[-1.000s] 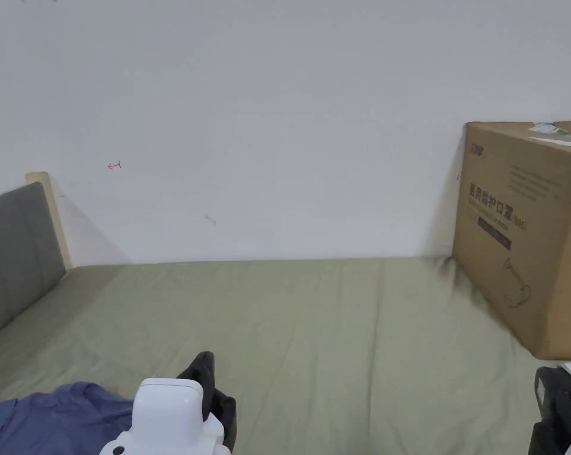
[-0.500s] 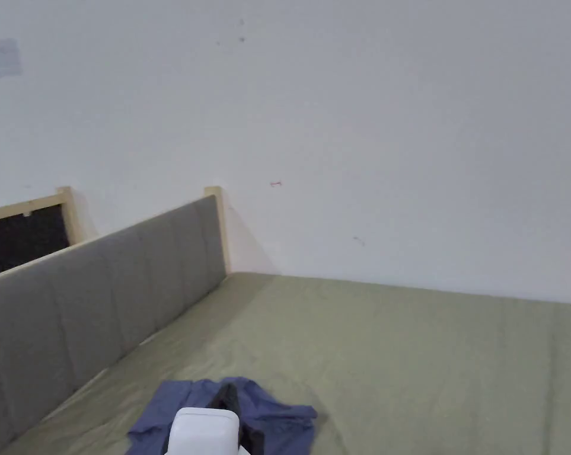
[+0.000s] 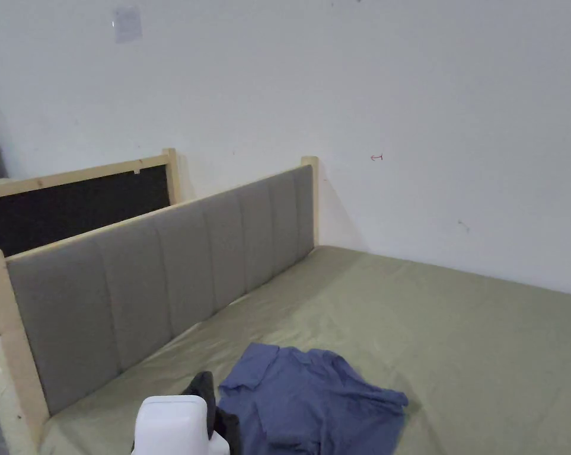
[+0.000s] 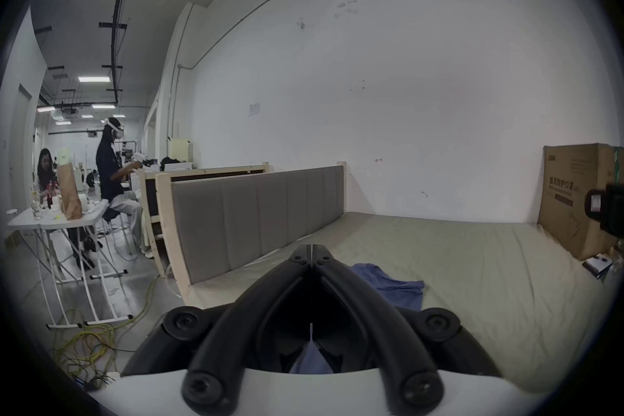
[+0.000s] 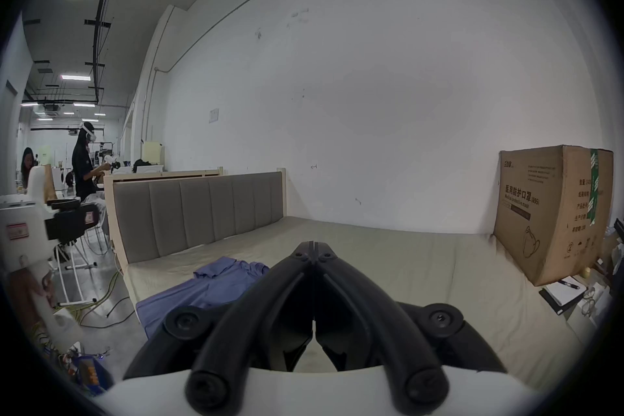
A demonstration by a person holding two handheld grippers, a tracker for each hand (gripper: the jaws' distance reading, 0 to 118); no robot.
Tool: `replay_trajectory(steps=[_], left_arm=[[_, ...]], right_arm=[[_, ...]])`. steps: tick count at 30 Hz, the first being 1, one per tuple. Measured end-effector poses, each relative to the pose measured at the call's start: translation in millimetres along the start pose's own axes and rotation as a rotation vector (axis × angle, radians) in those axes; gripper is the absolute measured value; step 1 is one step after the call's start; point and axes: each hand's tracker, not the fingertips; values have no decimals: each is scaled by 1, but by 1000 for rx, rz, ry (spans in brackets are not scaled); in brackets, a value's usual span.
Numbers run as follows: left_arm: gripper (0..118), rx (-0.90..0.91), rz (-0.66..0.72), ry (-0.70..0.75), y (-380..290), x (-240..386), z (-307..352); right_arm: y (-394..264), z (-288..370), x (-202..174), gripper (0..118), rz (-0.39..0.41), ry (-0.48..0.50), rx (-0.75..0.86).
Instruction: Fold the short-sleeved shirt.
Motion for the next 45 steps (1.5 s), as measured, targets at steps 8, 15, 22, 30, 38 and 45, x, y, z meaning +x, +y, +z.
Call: replay_trajectory(steps=[8, 15, 22, 30, 38, 45], left_arm=[[0, -624, 302, -379, -30, 17, -213], [116, -1000, 93, -279, -130, 25, -353], [114, -1301, -47, -254, -201, 36, -400], [110, -1144, -136, -244, -205, 46, -377], [3, -1002, -333, -246, -164, 61, -346], [3, -683, -23, -370, -48, 19, -298]], right_arm=[[-14, -8, 48, 0, -42, 4, -156], [-57, -27, 87, 0, -70, -4, -371], [-89, -48, 104, 0, -122, -15, -462], [-98, -48, 108, 0, -197, -7, -493], [-74, -25, 115, 0, -192, -31, -481], [-40, 13, 118, 0, -212, -41, -387]])
